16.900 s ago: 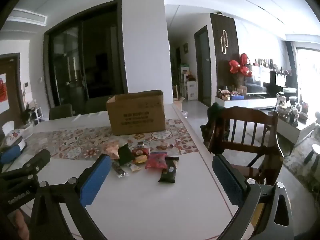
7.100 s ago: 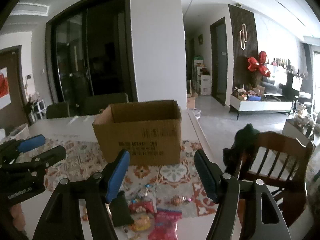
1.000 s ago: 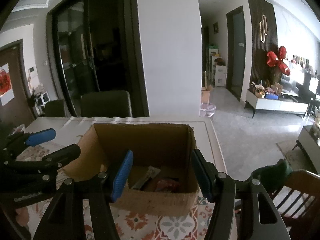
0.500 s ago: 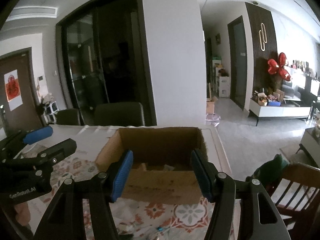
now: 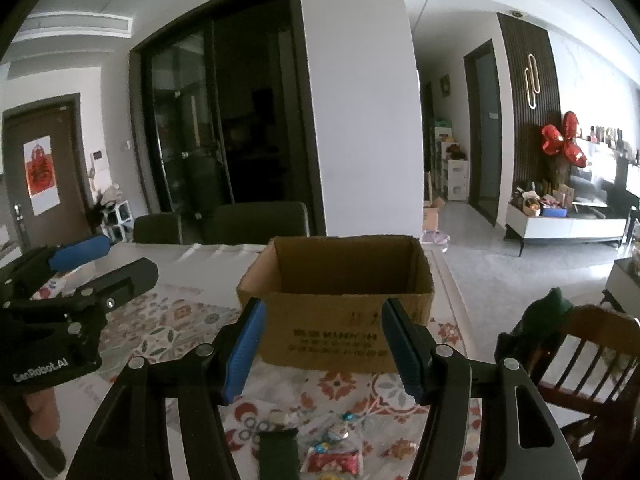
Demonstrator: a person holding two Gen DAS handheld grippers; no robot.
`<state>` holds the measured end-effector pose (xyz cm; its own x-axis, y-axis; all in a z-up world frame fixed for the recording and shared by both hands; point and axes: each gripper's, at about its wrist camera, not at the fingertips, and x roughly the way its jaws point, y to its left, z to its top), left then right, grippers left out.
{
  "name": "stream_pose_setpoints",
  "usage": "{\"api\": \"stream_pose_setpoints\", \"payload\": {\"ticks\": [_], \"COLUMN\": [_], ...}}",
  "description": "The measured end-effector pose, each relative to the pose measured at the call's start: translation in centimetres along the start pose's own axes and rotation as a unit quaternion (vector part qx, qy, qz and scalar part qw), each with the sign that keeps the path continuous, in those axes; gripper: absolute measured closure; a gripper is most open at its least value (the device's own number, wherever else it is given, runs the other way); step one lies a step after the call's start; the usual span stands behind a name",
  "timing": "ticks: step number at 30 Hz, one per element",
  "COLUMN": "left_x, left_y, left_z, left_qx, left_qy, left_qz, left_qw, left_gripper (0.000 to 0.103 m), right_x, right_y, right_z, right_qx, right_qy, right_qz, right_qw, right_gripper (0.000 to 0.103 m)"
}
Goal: Organize snacks
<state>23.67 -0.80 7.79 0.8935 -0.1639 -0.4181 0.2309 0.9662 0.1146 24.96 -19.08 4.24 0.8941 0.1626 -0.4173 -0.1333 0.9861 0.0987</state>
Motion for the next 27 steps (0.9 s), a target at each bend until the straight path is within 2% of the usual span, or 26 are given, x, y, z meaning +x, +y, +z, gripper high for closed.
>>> {"api": "stream_pose_setpoints", "payload": {"ticks": [7,17,27], "left_x": [-1.0,-0.6,0.9], "left_y": [0.3,0.6,1.4], "left_z": [-2.6,-7.2,-11.5], "left_qx": [-0.001,0.004,-0.014], "left_qy": [0.014,0.061,0.12], "left_qz": [0.01,0.016,0.005], "left_qw": [0.9998,0.998,0.9927], "left_gripper": [0.025,0.025,0.025], "right_x": [-0.9,-0.8,1.4], "right_y": [1.4,2.7,4.0], "right_z": [-2.4,-5.5,-9.3], "right_qx": [-0.009,-0.025,-0.046], "right_qy": [0.004,0.032,0.096], "right_qz": [0.001,0.007,0.024], "right_qw": [1.0,0.999,0.994], "right_gripper": [0.042,0.042,0.042]}}
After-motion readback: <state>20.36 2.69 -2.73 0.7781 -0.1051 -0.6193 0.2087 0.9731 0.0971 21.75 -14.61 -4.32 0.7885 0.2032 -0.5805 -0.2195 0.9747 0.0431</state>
